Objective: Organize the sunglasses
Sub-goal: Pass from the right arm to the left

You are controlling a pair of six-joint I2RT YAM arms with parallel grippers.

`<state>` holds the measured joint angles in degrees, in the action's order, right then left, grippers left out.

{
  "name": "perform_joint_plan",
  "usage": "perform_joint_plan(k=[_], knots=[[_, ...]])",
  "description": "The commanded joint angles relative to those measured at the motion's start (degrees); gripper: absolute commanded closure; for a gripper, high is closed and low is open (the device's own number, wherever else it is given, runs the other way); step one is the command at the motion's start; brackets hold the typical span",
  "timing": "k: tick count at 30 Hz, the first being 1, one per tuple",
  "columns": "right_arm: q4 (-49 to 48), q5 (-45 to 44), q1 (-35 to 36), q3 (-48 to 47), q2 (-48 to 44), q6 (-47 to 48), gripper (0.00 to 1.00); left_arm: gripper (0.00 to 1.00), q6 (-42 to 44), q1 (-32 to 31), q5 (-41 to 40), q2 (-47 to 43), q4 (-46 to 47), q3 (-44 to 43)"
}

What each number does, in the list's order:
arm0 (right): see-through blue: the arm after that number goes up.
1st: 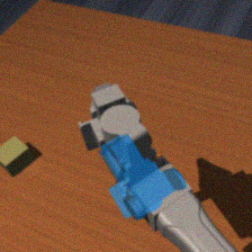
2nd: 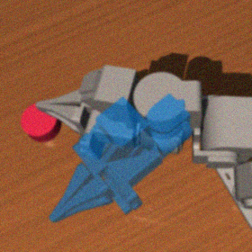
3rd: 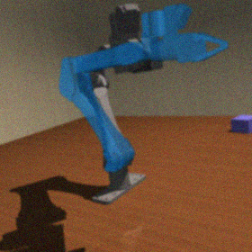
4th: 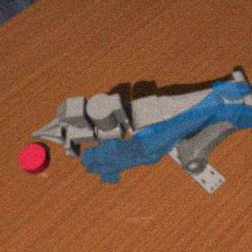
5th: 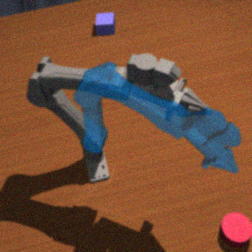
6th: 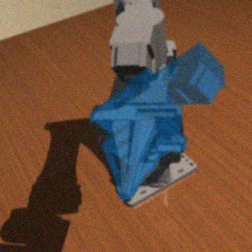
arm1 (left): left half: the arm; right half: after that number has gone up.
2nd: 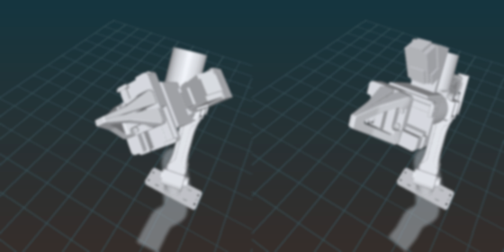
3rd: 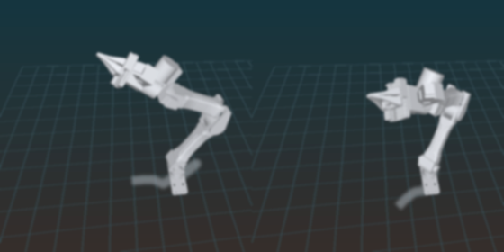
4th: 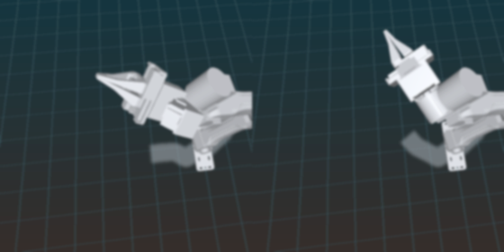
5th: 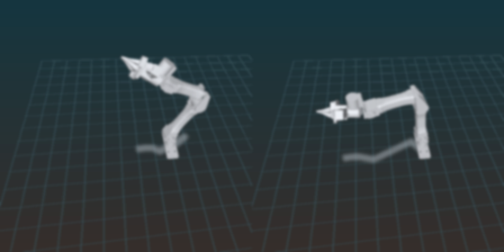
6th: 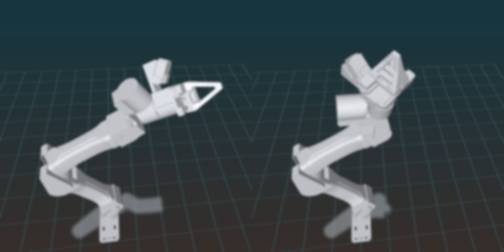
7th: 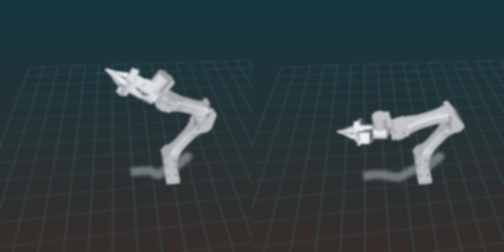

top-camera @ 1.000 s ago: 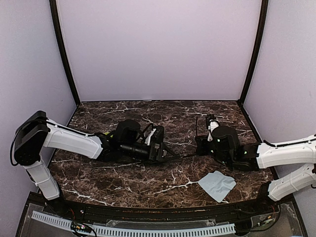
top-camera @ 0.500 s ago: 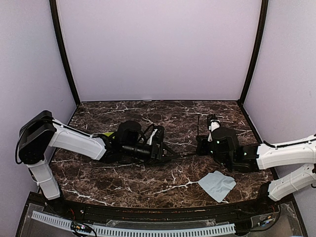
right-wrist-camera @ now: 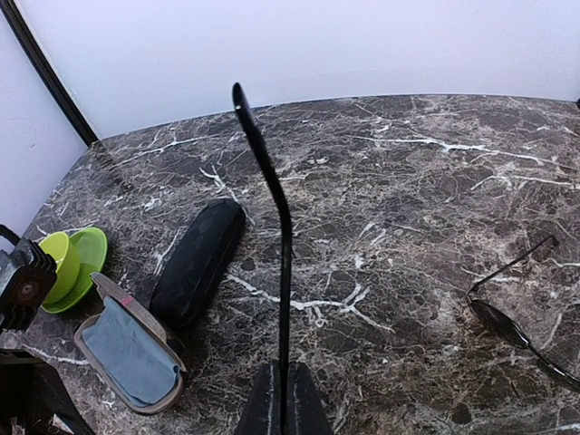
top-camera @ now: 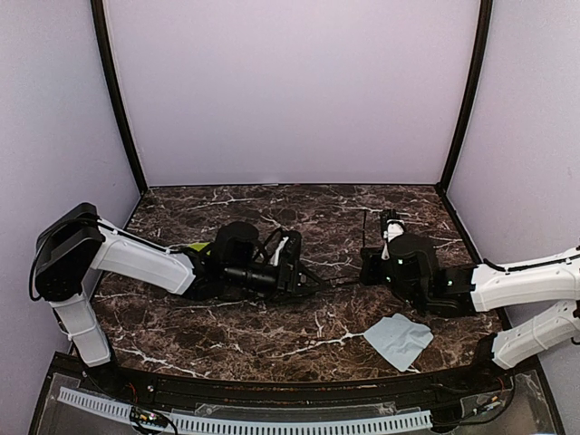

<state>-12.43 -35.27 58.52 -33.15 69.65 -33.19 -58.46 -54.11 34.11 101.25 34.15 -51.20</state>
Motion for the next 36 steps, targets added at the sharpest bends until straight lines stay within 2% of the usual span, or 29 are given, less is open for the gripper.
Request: perform_joint_plan(k=[1, 5, 17, 26, 29, 36], knots=[[-3.0, -0.7, 0.9, -0.1, 0.1, 0.3, 1.00, 0.53, -0.8, 0.2, 0.5, -0.3, 2.8, 1.2], [-3.0, -0.1, 1.0, -0.2, 0.4, 0.6, 0.98, 0.54, -0.6, 0.2, 0.3, -0.5, 2.8, 1.3], [1.1, 1.7, 1.1, -1.5, -1.5, 1.5, 0.62, 0.57, 3.9, 0.2, -1.5, -1.9, -0.7, 0.6], [4.8, 4.0, 0.8, -2.5, -5.3, 2.3, 0.43, 0.58, 8.8, 0.4, -3.6, -3.4, -4.7, -0.2], [6.6, 6.3, 0.4, -3.2, -6.3, 3.0, 0.29, 0.58, 10.5, 0.5, -4.2, -4.1, -5.4, -0.2], [10.4, 13.4, -2.1, -3.0, -12.4, 4.1, 0.25, 0.59, 14.6, 0.8, -6.0, -5.7, -7.7, -0.1]])
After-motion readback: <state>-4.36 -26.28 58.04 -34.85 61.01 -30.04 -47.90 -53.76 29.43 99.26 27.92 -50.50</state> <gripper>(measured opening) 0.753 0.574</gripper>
